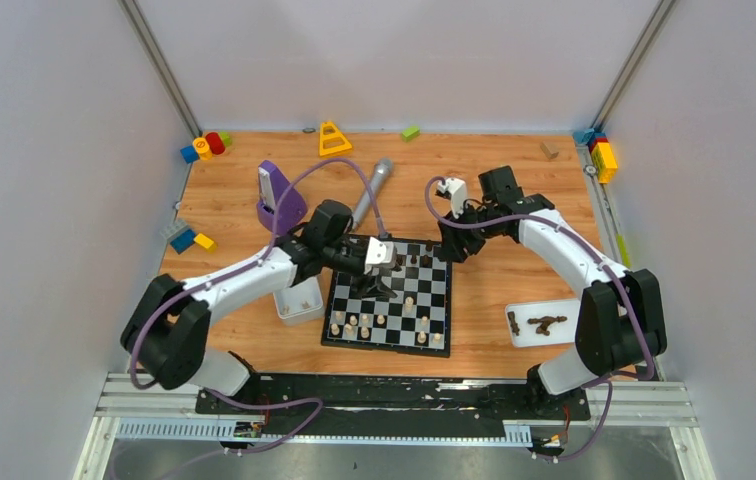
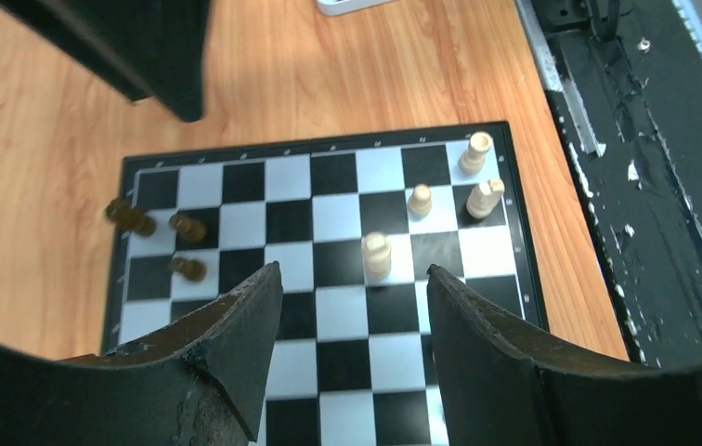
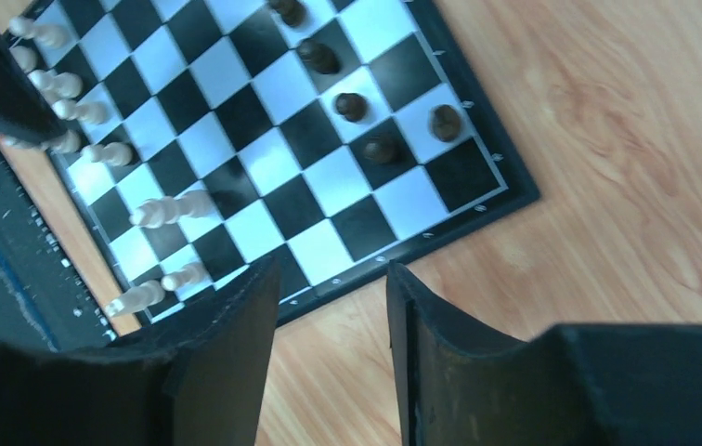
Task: Set up the chess pieces on the board
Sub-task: Place the chess piece on the chessboard, then pick up the chess piece from the chessboard.
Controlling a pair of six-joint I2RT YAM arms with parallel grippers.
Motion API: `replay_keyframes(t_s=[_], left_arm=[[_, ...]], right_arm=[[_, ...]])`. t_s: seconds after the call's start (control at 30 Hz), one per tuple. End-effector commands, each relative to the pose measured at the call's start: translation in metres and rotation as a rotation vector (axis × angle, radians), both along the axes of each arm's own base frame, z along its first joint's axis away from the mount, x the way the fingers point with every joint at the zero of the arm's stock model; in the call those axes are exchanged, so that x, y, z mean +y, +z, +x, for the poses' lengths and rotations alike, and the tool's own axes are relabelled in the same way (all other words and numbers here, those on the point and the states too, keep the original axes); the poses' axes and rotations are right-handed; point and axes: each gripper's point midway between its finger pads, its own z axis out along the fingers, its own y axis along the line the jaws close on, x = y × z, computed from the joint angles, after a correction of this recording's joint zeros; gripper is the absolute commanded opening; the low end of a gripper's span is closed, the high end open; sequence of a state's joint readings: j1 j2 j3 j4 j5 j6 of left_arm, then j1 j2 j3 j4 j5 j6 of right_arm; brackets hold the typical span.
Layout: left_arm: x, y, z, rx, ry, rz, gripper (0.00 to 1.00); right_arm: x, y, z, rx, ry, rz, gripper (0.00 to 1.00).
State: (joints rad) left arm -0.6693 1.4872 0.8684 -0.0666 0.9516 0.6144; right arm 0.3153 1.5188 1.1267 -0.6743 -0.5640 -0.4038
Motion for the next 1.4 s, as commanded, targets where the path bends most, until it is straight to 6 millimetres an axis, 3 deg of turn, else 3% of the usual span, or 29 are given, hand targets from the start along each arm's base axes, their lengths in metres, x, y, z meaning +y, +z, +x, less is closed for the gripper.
replay_keyframes(t_s=[0.0, 0.27, 0.4, 0.67, 0.8, 1.1, 1.37], left_arm=[[0.051, 0.011, 0.007, -0.015, 0.144, 0.142, 0.67], [0.136, 0.039, 0.034, -0.046, 0.544, 0.284, 0.73], [0.167, 0.046, 0.039, -0.073, 0.706, 0.3, 0.83], [0.186, 0.06, 0.039, -0.12, 0.822, 0.269, 0.97], [0.188, 0.059, 0.042, -0.119, 0.839, 0.271, 0.99], [0.191, 0.055, 0.047, -0.13, 0.864, 0.282, 1.0], [0.204, 0.048, 0.053, -0.143, 0.941, 0.318, 1.0]], right_arm=[[0.034, 0.023, -0.024, 0.004, 0.147, 0.088, 0.51], [0.074, -0.009, -0.067, 0.022, 0.298, -0.036, 0.57], [0.086, -0.026, -0.074, 0.011, 0.338, -0.105, 0.59], [0.093, -0.057, -0.078, 0.01, 0.367, -0.237, 0.56], [0.095, -0.059, -0.081, 0.01, 0.371, -0.245, 0.47], [0.1, -0.047, -0.09, 0.008, 0.406, -0.21, 0.19], [0.095, -0.019, -0.106, -0.049, 0.491, -0.154, 0.11]])
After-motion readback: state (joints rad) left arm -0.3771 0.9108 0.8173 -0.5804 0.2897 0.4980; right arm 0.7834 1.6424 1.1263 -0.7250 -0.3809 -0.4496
